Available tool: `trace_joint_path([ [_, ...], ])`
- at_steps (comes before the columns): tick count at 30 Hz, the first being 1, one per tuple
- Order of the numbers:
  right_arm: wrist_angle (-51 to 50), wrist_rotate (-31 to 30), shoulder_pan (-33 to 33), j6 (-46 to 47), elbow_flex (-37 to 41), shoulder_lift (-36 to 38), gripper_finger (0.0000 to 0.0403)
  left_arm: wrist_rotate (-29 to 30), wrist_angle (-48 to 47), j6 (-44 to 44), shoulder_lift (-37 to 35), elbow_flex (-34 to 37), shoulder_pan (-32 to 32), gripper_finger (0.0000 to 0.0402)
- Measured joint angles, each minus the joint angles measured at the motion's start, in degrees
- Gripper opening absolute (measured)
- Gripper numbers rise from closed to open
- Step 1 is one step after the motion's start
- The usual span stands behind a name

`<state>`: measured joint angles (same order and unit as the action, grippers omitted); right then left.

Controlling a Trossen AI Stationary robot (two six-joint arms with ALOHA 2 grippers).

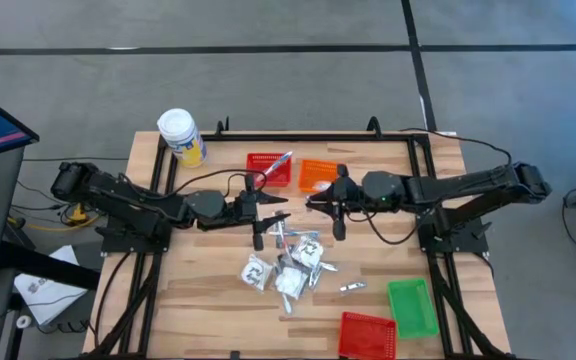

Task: Pick & Place Travel size toiletries
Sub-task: Put the silver nail cutter into the green bin

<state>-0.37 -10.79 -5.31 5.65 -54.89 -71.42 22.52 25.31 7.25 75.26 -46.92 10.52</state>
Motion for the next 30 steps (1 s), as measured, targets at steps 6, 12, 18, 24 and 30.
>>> trace_joint_path([
  [6, -1.20, 0.00, 0.73, 1.40, 0.00, 0.00, 0.0049, -0.37, -0.01, -0.17, 0.00, 0.00, 0.00, 0.0159],
  [12, -1.37, 0.00, 0.73, 1.51, 0.00, 0.00, 0.0049, -6.32, 0.43, 0.96, 0.00, 0.00, 0.00, 0.0158],
  [18, -2.11, 0.00, 0.73, 1.51, 0.00, 0.00, 0.0049, -16.24, 5.69, 3.62, 2.71, -0.02, 0.00, 0.0147],
  [24, -3.07, 0.00, 0.71, 1.51, 0.00, 0.00, 0.0049, -18.43, 14.10, 4.46, 9.29, -0.02, 0.00, 0.0133],
  [30, -4.41, 0.02, 0.71, 2.50, 0.00, -0.04, 0.0049, -18.38, 17.29, 4.50, 12.56, 0.00, -0.37, 0.0124],
])
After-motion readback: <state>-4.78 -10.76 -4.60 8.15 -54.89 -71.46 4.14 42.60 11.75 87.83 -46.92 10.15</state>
